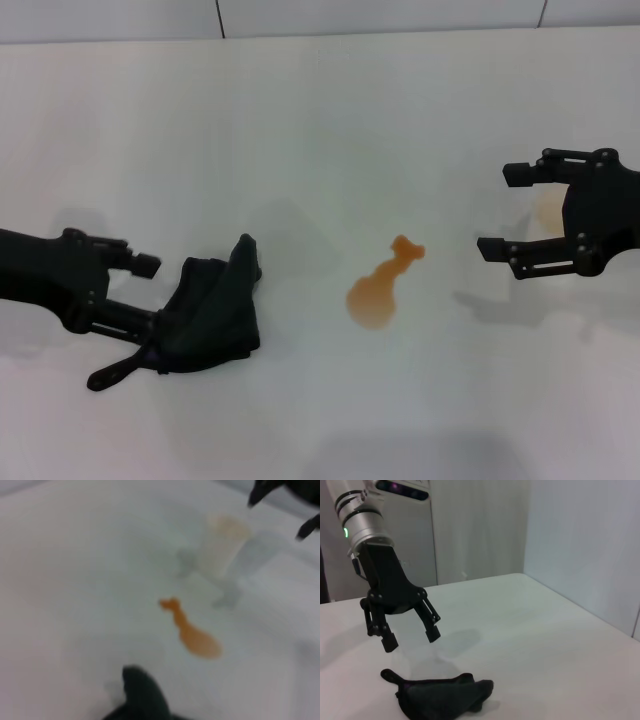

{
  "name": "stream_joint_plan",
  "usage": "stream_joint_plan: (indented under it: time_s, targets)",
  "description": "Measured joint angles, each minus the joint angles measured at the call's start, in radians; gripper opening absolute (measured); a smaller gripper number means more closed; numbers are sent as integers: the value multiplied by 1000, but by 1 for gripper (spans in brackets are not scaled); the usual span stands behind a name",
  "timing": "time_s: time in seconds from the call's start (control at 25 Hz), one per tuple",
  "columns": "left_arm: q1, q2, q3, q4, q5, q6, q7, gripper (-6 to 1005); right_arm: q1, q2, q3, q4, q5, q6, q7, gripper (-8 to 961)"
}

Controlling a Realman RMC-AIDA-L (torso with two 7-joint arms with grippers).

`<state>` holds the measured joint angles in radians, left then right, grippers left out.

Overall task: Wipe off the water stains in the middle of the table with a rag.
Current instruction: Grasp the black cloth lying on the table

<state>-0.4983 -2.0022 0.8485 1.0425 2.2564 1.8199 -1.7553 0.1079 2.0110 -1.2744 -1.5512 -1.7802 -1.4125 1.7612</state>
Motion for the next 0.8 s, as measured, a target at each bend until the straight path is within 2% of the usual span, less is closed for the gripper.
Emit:
stream_joint_plan:
  time_s: [0.28,0.44,0.56,0.8]
  targets:
    - [-67,2,-4,3,157,-6,-50,860,1,0,-26,-4,6,3,1,868]
    - [-105,-5,-1,3,189,-22,-53,860,1,2,-42,0,16,3,-4,868]
    - [-124,-21,1,-6,205,-51,-50,860,1,2,-48,2,18,3,-6,868]
    - [-150,-70,25,-20,294,-113,-45,860,-4,2,-57,2,27,2,-14,868]
